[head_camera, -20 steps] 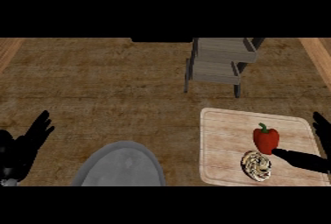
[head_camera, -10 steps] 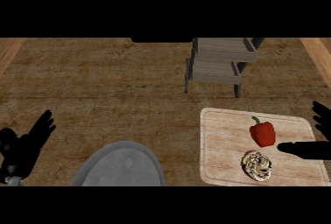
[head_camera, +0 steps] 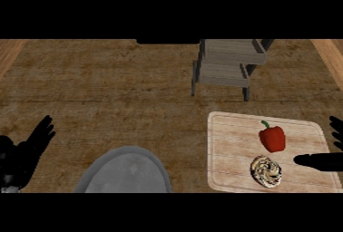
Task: Pick the bell pepper from the cutting board and place it in the tiered basket
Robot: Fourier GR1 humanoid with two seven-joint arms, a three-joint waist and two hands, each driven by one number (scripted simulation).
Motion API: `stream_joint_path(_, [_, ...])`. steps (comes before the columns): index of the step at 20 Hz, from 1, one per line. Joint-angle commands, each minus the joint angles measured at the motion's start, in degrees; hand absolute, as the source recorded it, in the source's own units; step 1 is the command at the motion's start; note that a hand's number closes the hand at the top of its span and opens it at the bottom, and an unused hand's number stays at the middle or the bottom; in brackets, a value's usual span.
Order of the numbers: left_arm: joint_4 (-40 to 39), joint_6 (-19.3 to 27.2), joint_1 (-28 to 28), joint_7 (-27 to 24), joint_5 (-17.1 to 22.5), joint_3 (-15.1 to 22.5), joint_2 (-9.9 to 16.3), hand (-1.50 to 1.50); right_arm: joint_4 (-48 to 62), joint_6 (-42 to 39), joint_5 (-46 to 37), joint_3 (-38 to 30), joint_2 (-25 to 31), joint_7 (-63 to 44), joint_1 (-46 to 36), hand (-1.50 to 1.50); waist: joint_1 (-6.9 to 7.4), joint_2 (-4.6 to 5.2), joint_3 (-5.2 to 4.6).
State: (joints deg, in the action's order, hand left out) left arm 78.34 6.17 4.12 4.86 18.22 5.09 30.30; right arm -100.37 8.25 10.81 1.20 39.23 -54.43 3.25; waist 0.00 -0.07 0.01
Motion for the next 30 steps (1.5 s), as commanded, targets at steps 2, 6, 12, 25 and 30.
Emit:
stream_joint_path(2, [-1.0, -1.5, -0.3, -0.1, -2.3, -2.3, -1.7, 0.0, -5.0, -1.0, -2.3, -1.1, -4.5, -1.4, 4.6, -1.5, -0.22, -0.01, -0.01])
stream_joint_path(6, [-0.1, -2.9, 0.9, 0.7, -3.6, -3.8, -2.4, 0.0, -2.3, -6.2, -0.5, -4.8, -6.0, 2.4, 6.1, -1.5, -0.11, 0.01, -0.01])
stream_joint_path(12, [0.9, -4.5, 1.0, 1.7, -5.1, -5.7, -4.3, 0.0, -2.8, -5.8, -6.2, -4.2, -11.6, 6.4, 9.5, -1.5, -0.16, -0.01, -0.01])
stream_joint_path(25, [2.7, -5.0, 0.7, 4.1, -11.0, -8.2, -10.6, 0.0, 11.1, -10.1, -11.5, -8.7, -17.2, 10.3, -2.8, -1.5, 0.15, 0.06, 0.0])
stream_joint_path(30, [-1.2, -8.5, 0.7, -0.1, -12.1, -11.5, -10.6, 0.0, 15.3, -8.9, -16.1, -7.8, -20.3, 11.4, -6.0, -1.5, 0.18, 0.07, 0.0])
